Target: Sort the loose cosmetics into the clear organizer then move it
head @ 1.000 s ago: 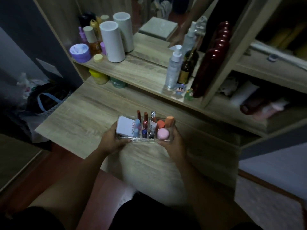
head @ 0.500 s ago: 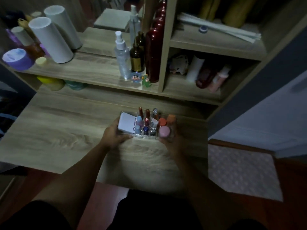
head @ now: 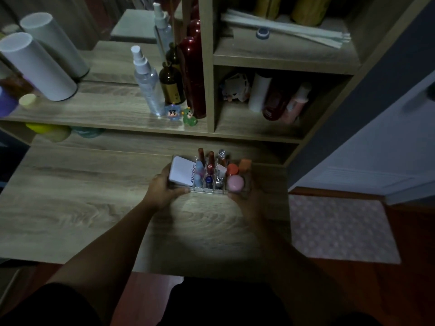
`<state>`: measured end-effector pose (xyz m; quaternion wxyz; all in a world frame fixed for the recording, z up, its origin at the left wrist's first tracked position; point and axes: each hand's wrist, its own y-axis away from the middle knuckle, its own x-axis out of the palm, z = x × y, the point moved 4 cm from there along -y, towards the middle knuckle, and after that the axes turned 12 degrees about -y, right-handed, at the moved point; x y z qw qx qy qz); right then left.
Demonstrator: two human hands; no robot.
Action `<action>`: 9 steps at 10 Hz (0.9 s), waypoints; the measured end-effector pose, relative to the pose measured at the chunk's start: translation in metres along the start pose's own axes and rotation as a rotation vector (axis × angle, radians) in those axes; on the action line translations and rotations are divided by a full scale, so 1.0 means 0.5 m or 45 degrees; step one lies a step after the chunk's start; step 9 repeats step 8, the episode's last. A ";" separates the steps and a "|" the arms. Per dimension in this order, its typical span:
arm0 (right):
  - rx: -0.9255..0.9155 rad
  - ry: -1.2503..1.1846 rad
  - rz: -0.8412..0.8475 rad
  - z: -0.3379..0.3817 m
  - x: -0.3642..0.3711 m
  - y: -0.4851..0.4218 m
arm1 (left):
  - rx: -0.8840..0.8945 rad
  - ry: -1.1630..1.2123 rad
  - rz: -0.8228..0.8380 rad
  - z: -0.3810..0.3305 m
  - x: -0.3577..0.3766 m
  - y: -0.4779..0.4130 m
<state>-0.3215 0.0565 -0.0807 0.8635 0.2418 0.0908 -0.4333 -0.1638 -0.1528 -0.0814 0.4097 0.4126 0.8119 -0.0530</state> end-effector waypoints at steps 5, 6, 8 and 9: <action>-0.428 0.099 -0.027 0.060 -0.024 0.014 | 0.005 -0.099 -0.177 -0.138 -0.036 0.062; -0.546 0.204 0.013 0.089 -0.042 0.028 | 0.091 -0.193 -0.198 -0.187 -0.037 0.083; -0.520 0.487 -0.012 0.151 -0.119 0.068 | 0.229 -0.537 -0.117 -0.338 -0.035 0.111; -0.520 0.487 -0.012 0.151 -0.119 0.068 | 0.229 -0.537 -0.117 -0.338 -0.035 0.111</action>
